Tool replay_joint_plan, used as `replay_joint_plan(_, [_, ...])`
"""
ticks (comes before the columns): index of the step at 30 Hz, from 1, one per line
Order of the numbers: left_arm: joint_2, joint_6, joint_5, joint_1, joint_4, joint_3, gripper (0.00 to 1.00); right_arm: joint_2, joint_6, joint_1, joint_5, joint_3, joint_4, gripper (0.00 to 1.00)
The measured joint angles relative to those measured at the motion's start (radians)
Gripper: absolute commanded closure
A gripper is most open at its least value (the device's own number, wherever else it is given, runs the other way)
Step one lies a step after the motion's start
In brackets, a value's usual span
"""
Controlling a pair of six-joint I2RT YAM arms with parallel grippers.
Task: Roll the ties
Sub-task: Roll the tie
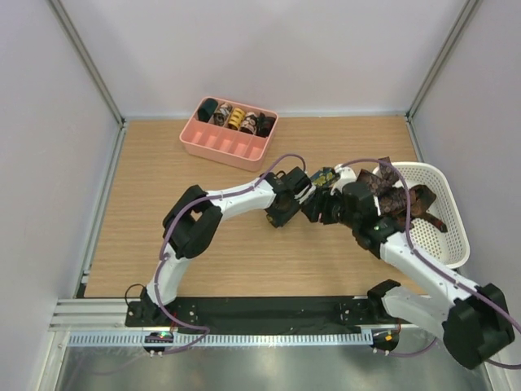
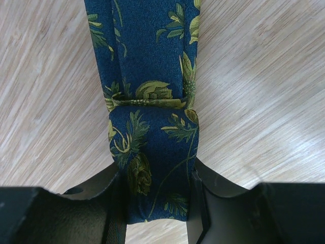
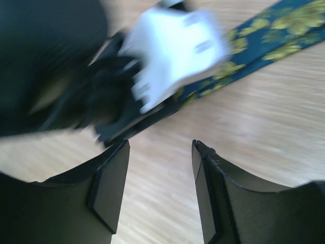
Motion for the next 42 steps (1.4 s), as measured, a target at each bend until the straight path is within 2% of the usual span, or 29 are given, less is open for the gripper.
replay_joint_plan(5, [0.052, 0.0, 0.006, 0.001, -0.102, 0.092, 0.77, -0.145, -0.044, 0.211, 0.037, -0.111, 0.03, 0.4])
replay_joint_plan(11, [0.117, 0.005, 0.026, 0.008, -0.22, 0.205, 0.76, -0.151, -0.142, 0.451, 0.115, -0.149, 0.061, 0.41])
replay_joint_plan(14, [0.14, 0.008, 0.044, 0.013, -0.272, 0.247, 0.75, -0.067, -0.202, 0.558, 0.176, -0.105, 0.062, 0.43])
replay_joint_plan(17, [0.159, 0.009, 0.062, 0.021, -0.326, 0.28, 0.74, 0.09, -0.268, 0.655, 0.288, 0.003, 0.029, 0.43])
replay_joint_plan(21, [0.182, 0.01, 0.079, 0.026, -0.389, 0.318, 0.74, 0.363, -0.341, 0.808, 0.48, 0.237, -0.069, 0.39])
replay_joint_plan(28, [0.224, 0.01, 0.111, 0.044, -0.485, 0.385, 0.75, 0.765, -0.381, 0.866, 0.773, 0.591, -0.329, 0.27])
replay_joint_plan(32, [0.239, 0.013, 0.115, 0.054, -0.524, 0.405, 0.75, 0.951, -0.392, 0.867, 0.909, 0.717, -0.459, 0.23])
replay_joint_plan(39, [0.249, 0.014, 0.116, 0.045, -0.558, 0.415, 0.75, 1.012, -0.463, 0.867, 1.038, 0.755, -0.487, 0.21])
replay_joint_plan(42, [0.251, 0.014, 0.119, 0.045, -0.566, 0.417, 0.74, 1.018, -0.489, 0.867, 1.052, 0.758, -0.478, 0.26])
